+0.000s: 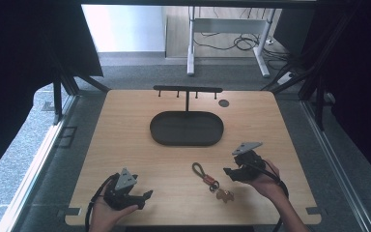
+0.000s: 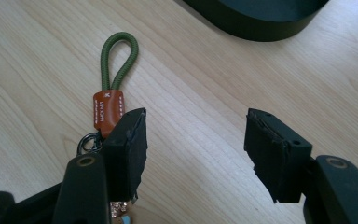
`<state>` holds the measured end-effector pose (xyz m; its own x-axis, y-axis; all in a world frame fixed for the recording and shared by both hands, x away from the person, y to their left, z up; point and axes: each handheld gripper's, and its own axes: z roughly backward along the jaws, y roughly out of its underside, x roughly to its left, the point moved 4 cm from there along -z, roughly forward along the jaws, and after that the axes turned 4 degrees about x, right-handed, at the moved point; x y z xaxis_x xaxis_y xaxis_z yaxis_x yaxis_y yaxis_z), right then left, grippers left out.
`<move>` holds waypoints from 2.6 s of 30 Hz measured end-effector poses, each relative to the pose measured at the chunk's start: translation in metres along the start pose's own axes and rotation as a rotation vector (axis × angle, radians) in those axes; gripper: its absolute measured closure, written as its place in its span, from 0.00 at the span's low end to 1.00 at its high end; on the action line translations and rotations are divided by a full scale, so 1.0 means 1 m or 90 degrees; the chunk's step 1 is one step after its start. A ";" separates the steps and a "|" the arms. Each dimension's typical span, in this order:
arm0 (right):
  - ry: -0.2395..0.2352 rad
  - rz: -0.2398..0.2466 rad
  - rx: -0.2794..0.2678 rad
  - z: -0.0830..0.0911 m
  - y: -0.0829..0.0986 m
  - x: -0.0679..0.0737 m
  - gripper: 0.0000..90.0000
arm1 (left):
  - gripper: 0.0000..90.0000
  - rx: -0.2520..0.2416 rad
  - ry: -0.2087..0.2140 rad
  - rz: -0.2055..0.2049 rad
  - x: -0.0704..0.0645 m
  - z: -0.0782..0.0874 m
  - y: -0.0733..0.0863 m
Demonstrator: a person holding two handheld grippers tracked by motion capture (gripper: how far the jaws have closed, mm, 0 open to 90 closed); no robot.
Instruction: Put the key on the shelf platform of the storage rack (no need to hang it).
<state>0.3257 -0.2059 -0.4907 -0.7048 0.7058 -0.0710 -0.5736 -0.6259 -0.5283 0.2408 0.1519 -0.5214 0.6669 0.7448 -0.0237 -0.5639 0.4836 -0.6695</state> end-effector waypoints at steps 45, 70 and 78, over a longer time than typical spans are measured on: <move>-0.075 0.079 0.090 -0.050 -0.015 0.048 0.54 | 0.26 0.001 -0.001 0.000 0.001 0.000 0.000; -0.084 0.083 0.125 -0.064 -0.014 0.053 0.65 | 0.26 0.001 -0.002 0.001 0.001 0.000 0.001; -0.088 0.080 0.137 -0.067 -0.013 0.053 0.69 | 0.26 0.000 -0.003 0.002 0.002 0.000 0.001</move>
<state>0.3240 -0.1384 -0.5441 -0.8173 0.5762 -0.0008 -0.5438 -0.7719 -0.3295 0.2414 0.1536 -0.5216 0.6632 0.7482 -0.0220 -0.5658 0.4818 -0.6691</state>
